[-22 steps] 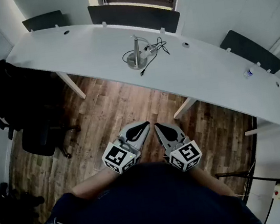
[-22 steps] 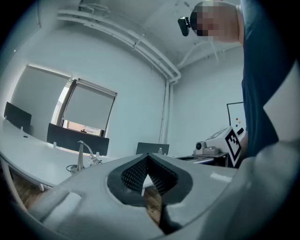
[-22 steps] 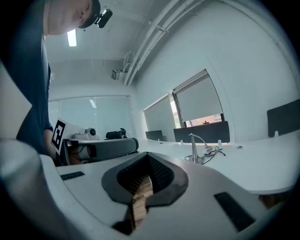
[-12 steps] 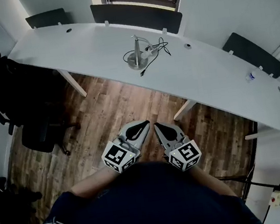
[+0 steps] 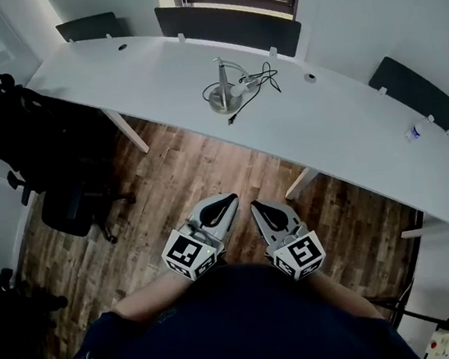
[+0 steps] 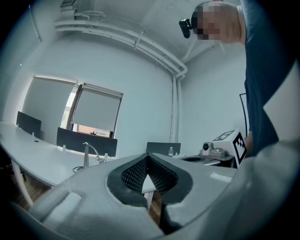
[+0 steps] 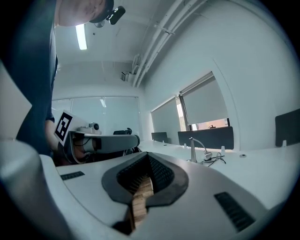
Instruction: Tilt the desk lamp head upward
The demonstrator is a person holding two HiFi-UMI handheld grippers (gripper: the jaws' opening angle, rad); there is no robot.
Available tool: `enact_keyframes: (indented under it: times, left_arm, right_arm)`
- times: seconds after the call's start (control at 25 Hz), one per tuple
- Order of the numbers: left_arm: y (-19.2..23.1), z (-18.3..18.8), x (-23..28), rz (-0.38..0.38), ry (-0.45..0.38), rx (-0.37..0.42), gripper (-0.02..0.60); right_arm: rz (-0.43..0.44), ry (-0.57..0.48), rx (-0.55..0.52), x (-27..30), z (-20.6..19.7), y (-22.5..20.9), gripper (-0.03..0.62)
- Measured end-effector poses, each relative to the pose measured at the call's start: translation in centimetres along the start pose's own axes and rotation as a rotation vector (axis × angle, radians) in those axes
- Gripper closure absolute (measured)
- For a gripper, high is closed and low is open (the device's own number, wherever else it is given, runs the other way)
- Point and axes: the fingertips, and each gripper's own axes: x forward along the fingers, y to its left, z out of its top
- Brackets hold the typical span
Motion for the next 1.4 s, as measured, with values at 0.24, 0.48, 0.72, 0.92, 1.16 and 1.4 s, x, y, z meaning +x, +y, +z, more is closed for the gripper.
enact_keyframes:
  times: [0.24,0.48,0.72,0.92,1.16,1.4]
  left_arm:
    - [1.5,0.1,1.7,0.015,-0.012,-0.004,0.575]
    - [6.2,-0.2,4.5,0.008,-0.035,-0.034,0.575]
    - [14.0,1.0,8.0,-0.021,-0.054,-0.031,0.575]
    - [20.9,1.7,10.7,-0.073,-0.045,-0.017,0.575]
    - [26.8,2.2,13.4,-0.126,-0.04,-0.01,0.575]
    - [29.8,1.6,16.6,-0.102,-0.019,-0.009,0.575]
  right_arm:
    - [0.003,0.013,0.001,1.3,-0.3,-2.1,0.583]
    - [-0.027,0.04,-0.04,5.0,-0.2,-4.8,0.583]
    - [-0.086,0.059,-0.079,12.0,1.3,-8.8,0.583]
    - [-0.151,0.079,-0.075,18.3,2.2,-12.0,0.583]
    - [-0.218,0.084,-0.101,23.8,3.5,-14.6,0.583]
    - [-0.254,0.087,-0.129,25.7,4.2,-18.9,0.583]
